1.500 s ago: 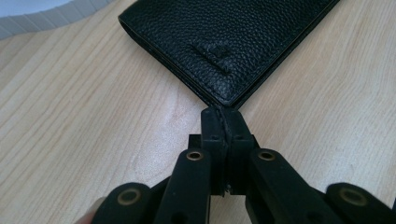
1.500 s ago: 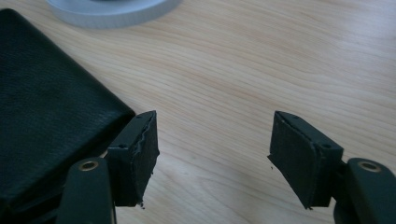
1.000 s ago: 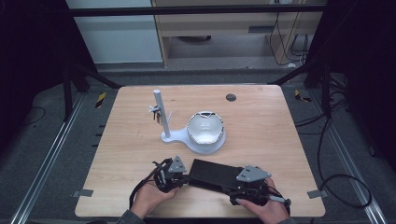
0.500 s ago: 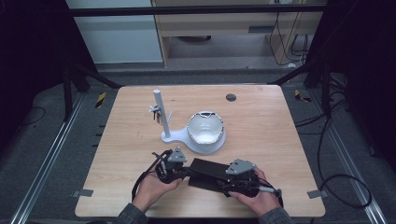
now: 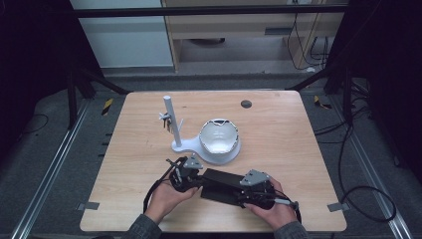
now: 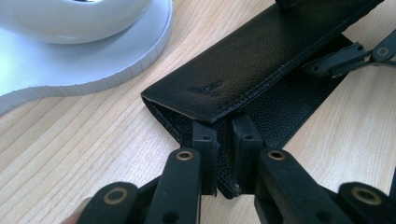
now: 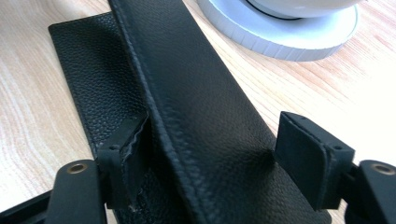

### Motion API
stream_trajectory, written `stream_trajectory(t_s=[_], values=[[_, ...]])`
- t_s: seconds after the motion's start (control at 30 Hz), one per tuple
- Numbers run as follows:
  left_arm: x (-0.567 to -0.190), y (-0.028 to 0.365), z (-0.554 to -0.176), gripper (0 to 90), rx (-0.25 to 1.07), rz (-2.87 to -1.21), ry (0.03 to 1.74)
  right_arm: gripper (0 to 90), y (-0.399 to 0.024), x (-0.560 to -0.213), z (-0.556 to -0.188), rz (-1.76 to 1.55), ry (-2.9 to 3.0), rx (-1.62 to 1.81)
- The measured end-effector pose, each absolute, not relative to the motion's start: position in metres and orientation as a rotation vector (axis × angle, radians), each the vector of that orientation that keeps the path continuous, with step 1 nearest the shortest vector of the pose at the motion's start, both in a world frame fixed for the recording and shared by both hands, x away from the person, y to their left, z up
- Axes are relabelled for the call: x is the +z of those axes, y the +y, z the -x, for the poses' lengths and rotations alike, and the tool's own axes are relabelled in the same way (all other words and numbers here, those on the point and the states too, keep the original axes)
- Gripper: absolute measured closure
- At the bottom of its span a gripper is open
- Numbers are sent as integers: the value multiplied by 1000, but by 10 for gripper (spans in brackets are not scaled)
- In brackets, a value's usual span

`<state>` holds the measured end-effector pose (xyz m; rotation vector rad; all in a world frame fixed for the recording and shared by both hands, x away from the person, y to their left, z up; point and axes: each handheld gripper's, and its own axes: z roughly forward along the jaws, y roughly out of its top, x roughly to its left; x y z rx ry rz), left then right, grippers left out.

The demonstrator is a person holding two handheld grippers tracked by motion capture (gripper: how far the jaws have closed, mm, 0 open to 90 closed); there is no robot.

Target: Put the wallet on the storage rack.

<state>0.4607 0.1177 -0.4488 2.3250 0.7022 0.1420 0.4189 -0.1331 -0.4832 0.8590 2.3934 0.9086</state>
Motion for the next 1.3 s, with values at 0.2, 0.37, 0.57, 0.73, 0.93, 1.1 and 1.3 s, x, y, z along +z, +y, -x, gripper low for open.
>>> stream_trajectory(t_s=[0.2,0.37,0.57,0.73,0.93,1.1,1.3], values=[[-448,117,-465,818,133,-2334,704,295,-135,-485,-424,-867,2387,917],[-448,117,-466,810,124,-2330,709,346,-135,-483,-425,-851,2376,924],[-447,118,-464,742,126,-2327,720,559,-134,-482,-424,-792,2363,891],[-446,123,-462,493,146,-2304,749,747,-135,-478,-424,-712,2338,873],[-441,134,-460,205,177,-2291,712,847,-136,-472,-424,-642,2319,867],[-441,140,-461,155,185,-2272,693,849,-142,-465,-421,-625,2317,927],[-441,143,-464,140,165,-2246,695,850,-153,-450,-416,-622,2284,1009]])
